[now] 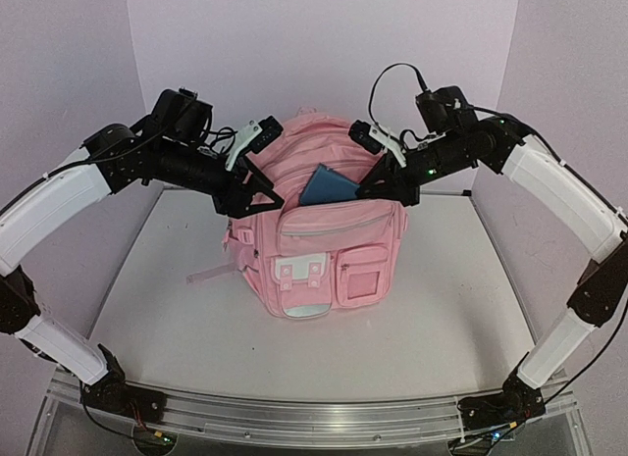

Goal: Pack the student bag
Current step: Place the personal item in the student bag.

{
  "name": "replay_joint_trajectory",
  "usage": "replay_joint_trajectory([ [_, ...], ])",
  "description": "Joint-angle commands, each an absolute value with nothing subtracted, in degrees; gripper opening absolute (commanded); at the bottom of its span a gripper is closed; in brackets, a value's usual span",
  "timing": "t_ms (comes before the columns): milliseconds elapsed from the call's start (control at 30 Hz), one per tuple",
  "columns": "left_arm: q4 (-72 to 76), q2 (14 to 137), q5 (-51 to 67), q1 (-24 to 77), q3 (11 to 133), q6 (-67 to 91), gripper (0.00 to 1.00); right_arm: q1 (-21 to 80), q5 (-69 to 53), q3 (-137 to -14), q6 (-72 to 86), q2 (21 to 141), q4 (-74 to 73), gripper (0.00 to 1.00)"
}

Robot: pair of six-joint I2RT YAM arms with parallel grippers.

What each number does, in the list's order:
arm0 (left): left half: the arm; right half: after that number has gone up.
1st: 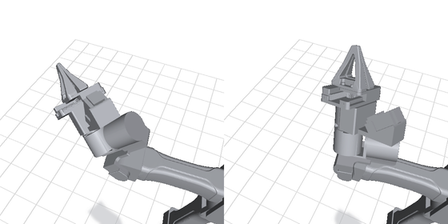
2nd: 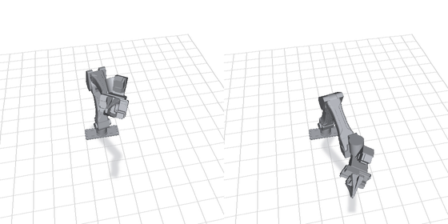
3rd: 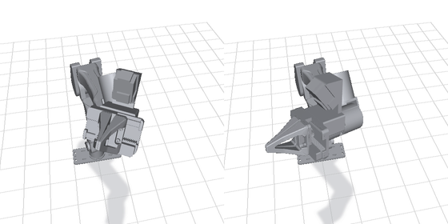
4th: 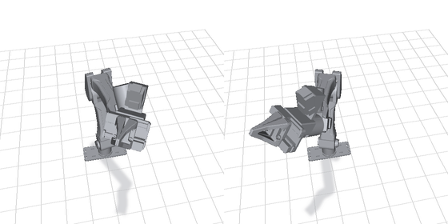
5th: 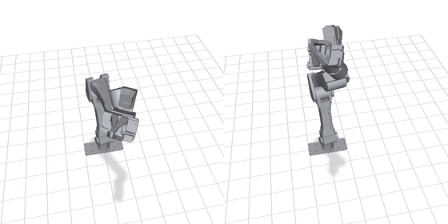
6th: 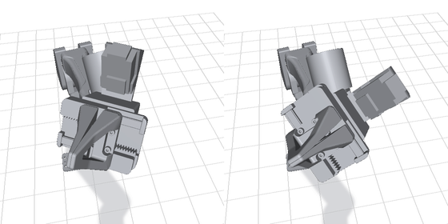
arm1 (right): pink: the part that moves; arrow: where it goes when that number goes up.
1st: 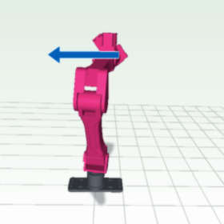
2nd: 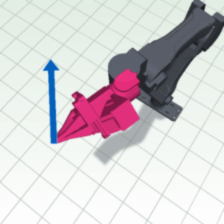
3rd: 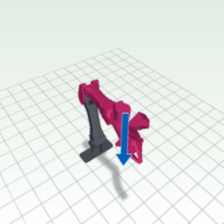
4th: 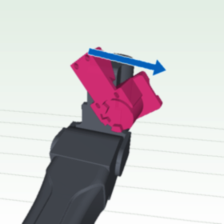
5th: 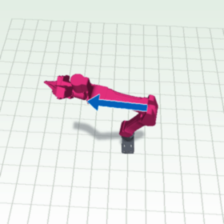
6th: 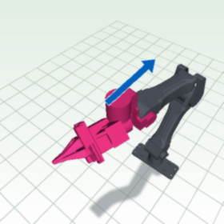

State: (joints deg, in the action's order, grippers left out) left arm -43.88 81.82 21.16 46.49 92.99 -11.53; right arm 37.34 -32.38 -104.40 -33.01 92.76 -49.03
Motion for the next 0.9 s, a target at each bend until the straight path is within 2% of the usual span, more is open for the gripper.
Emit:
replay_joint_trajectory([
  [0,-44.25,82.12,22.67,46.15,96.12,-10.99,0.54,37.36,-29.49,-106.19,-35.74,94.52,-53.99,0.06],
  [67,-44.36,82.18,22.9,46.08,96.23,-11.0,0.54,37.35,-29.22,-106.71,-35.32,94.72,-53.81,0.14],
  [167,-44.23,82.09,22.81,45.92,96.05,-10.94,0.54,37.36,-28.68,-107.32,-34.35,94.24,-53.41,0.42],
  [200,-44.08,82.01,22.88,45.84,95.99,-10.79,0.55,37.35,-28.68,-107.25,-34.1,93.77,-53.05,0.55],
  [233,-43.95,82.0,22.94,45.77,95.87,-10.65,0.55,37.35,-28.84,-106.91,-33.91,93.18,-52.51,0.76],
  [267,-43.81,82.06,23.05,45.67,95.86,-10.38,0.55,37.35,-29.04,-106.59,-33.7,92.67,-51.78,0.83],
  [567,-42.02,81.52,19.71,43.83,95.68,-6.52,0.58,37.36,-25.0,-101.85,-22.7,86.08,-40.11,0.88],
  [833,-40.59,80.39,16.63,43.68,92.01,-6.62,0.78,37.28,-12.59,-96.58,4.13,80.03,-29.83,0.92],
  [867,-40.49,80.41,14.86,43.66,91.17,-6.67,0.84,37.27,-10.87,-95.41,7.26,79.5,-28.89,0.91],
])
